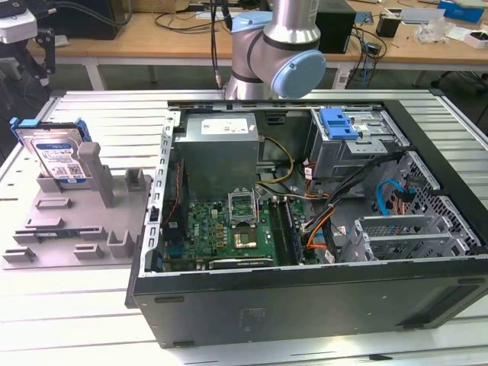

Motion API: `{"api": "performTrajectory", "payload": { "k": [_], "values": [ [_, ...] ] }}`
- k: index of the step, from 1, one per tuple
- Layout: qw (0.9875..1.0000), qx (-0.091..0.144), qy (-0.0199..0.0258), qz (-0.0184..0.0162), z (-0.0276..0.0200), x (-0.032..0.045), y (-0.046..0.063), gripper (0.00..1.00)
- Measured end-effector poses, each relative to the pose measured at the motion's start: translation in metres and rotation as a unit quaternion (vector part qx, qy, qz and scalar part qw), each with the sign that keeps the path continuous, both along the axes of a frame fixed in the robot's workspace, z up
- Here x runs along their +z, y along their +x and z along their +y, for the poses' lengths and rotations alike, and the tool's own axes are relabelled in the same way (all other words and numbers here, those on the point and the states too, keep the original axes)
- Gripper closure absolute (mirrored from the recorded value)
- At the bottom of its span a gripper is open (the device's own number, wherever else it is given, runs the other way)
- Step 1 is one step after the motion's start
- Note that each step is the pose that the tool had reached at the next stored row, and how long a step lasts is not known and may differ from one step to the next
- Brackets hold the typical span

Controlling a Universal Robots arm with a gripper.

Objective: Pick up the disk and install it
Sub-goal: 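Pick up the disk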

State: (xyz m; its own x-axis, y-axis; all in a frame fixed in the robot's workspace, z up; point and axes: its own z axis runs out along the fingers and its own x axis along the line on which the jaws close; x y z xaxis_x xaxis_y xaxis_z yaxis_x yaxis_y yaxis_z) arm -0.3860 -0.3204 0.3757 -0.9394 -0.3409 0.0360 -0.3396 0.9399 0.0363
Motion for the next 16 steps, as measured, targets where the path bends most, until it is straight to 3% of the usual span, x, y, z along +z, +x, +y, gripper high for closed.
{"api": "performTrajectory", "payload": {
  "k": [3, 5, 10, 13, 14, 15, 16],
  "values": [
    [1.0000, 0.003, 0.0000, 0.0000, 0.0000, 0.0000, 0.0000, 0.46],
    [0.9997, 0.023, 0.0000, -0.0001, 0.0000, -0.0001, 0.0000, 0.46],
    [0.9965, 0.084, 0.0000, 0.0000, 0.0000, -0.0001, 0.0000, 0.46],
    [0.9926, 0.122, 0.0000, 0.0000, 0.0000, 0.0000, 0.0000, 0.46],
    [0.9907, 0.136, 0.0000, 0.0000, 0.0000, -0.0001, 0.0000, 0.46],
    [0.9876, 0.157, 0.0000, 0.0000, 0.0000, -0.0001, 0.0000, 0.46],
    [0.9861, 0.166, 0.0000, -0.0001, 0.0000, -0.0001, 0.0000, 0.46]
  ]
}}
